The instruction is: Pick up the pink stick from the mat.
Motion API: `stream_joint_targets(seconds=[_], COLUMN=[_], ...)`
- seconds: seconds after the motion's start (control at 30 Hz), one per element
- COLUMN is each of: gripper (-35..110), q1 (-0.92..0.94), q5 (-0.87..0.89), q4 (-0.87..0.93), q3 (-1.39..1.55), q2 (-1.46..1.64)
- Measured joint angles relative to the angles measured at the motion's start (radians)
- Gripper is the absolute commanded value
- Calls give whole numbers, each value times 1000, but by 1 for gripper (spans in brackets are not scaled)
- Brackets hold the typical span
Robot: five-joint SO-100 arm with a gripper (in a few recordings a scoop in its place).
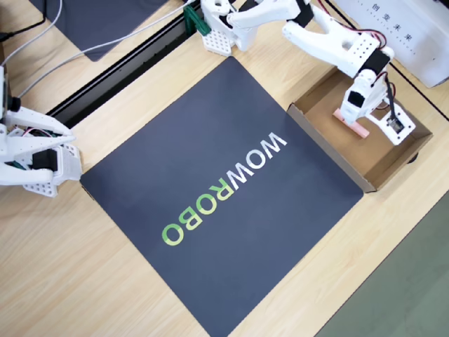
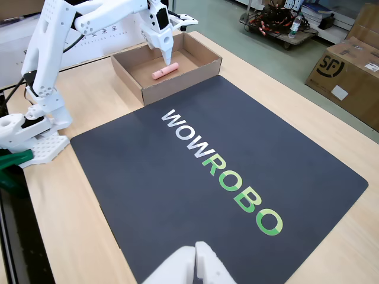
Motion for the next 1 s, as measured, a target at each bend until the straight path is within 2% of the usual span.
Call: stream_joint_targets(seconds=[0.53, 1.0], gripper=[0, 0], q1=[2, 2], q5=[18, 49], q4=[12, 15], q3=[15, 569], q2=[32, 758])
